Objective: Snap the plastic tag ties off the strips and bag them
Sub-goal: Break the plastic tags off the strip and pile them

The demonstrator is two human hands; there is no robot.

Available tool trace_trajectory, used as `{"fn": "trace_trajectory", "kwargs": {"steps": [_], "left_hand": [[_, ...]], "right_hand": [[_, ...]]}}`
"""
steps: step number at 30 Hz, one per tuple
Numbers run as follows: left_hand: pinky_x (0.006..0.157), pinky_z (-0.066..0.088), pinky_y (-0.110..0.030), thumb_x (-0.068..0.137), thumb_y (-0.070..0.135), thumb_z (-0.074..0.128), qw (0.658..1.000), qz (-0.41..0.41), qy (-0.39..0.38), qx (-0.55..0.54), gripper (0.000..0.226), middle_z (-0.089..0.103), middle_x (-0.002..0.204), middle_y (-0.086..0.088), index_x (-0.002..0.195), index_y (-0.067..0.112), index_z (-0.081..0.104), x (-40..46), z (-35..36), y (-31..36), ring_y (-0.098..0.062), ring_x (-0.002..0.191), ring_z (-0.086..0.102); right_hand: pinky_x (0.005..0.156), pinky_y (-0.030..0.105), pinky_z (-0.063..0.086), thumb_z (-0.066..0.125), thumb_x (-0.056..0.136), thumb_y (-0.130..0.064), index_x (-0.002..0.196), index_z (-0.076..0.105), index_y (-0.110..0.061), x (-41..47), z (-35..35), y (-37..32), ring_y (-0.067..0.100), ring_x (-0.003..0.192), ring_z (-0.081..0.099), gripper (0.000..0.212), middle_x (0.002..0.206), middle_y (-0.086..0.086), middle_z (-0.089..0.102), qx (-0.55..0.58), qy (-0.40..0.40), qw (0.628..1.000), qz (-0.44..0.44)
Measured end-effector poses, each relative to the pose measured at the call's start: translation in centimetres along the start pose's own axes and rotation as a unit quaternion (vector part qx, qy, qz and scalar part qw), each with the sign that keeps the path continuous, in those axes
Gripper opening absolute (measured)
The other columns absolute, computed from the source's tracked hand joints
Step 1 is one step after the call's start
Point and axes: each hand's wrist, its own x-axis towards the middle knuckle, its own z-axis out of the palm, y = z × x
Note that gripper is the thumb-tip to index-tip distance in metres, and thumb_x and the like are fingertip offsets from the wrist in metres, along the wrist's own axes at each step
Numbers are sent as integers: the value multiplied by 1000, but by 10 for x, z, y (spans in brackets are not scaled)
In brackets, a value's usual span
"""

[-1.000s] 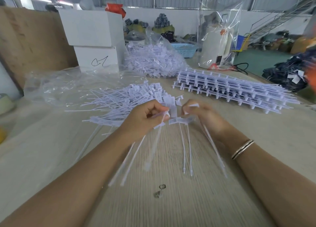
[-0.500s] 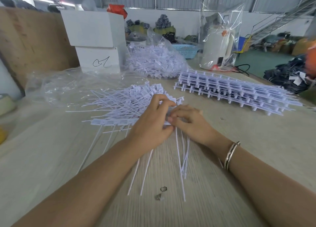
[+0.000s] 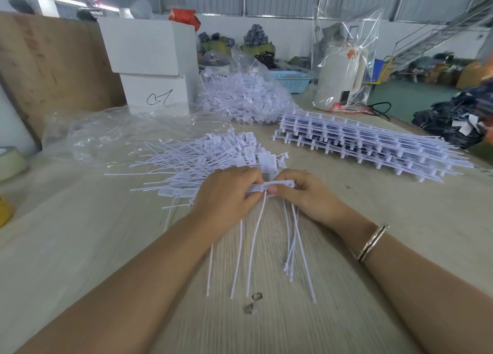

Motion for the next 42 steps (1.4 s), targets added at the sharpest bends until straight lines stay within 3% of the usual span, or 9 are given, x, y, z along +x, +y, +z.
{"fn": "trace_trajectory", "kwargs": {"steps": [6, 9, 12, 18, 26, 30, 35, 38, 42], "left_hand": [[61, 40, -31, 87, 30, 64, 994, -37, -25, -98, 10, 64, 76, 6, 94, 25, 67, 0, 2, -5, -15, 70, 55], [63, 42, -30, 85, 33, 67, 979, -70, -56, -181, 2, 63, 71, 10, 83, 32, 67, 1, 3, -10, -10, 67, 55], [58, 36, -20, 85, 32, 68, 957, -66, -73, -272, 16, 60, 61, 14, 71, 38, 62, 0, 4, -13, 3, 58, 50], [55, 35, -4, 84, 30, 68, 933, -61, -31, -354, 9, 62, 62, 25, 77, 35, 64, 0, 6, -6, 10, 56, 54], [55, 35, -12, 85, 20, 67, 912, -98, -34, -397, 17, 57, 57, 17, 72, 28, 63, 6, 9, -5, 2, 56, 49], [55, 35, -9, 85, 22, 67, 917, -88, -19, -389, 15, 58, 58, 17, 72, 30, 63, 8, 8, 0, 5, 56, 51], [61, 42, -25, 85, 30, 68, 937, -63, -1, -343, 9, 65, 71, 4, 80, 22, 67, 5, 8, -2, -9, 67, 59], [57, 36, -8, 84, 30, 66, 927, -66, 6, -369, 8, 60, 63, 14, 76, 28, 64, 6, 7, -1, 6, 60, 53], [60, 38, -17, 80, 33, 68, 903, -109, -20, -415, 13, 61, 67, 0, 71, 26, 61, 7, 7, -2, -4, 62, 52]], "right_hand": [[63, 20, 35, 62, 88, -20, 84, 68, -9, 0, -1, 3, 1, 60, 46, 14, 66, -3, 56, -45, 11, 998, -39], [73, 33, 40, 61, 89, -19, 84, 68, -11, 0, -2, 4, 11, 68, 53, 12, 75, 7, 63, -80, 13, 995, -63], [84, 46, 39, 60, 90, -19, 82, 66, -14, 0, -4, 6, 8, 75, 55, 11, 77, -4, 63, -133, 8, 988, -77], [67, 13, 43, 58, 89, -8, 79, 67, -17, -2, 0, -1, 0, 65, 56, 16, 71, -8, 62, 53, 32, 997, -39], [78, 30, 52, 60, 77, -17, 76, 65, -9, -2, 0, 0, 15, 73, 61, 10, 69, -2, 65, 245, 10, 970, 4], [69, 19, 49, 58, 80, -14, 72, 62, -5, -1, -4, -3, 10, 66, 59, 13, 65, -3, 62, 253, 13, 967, -8], [73, 31, 46, 58, 86, -2, 75, 67, -5, 0, 0, -1, 13, 65, 55, 15, 64, 3, 58, 190, 65, 980, 8], [68, 27, 44, 57, 88, -2, 76, 68, -8, -1, 0, -4, 14, 63, 53, 17, 61, 1, 59, 182, 67, 981, -7], [62, 18, 45, 56, 87, -8, 75, 68, -10, -3, -1, -6, 9, 58, 54, 17, 62, -3, 63, 164, 37, 984, -50]]}}
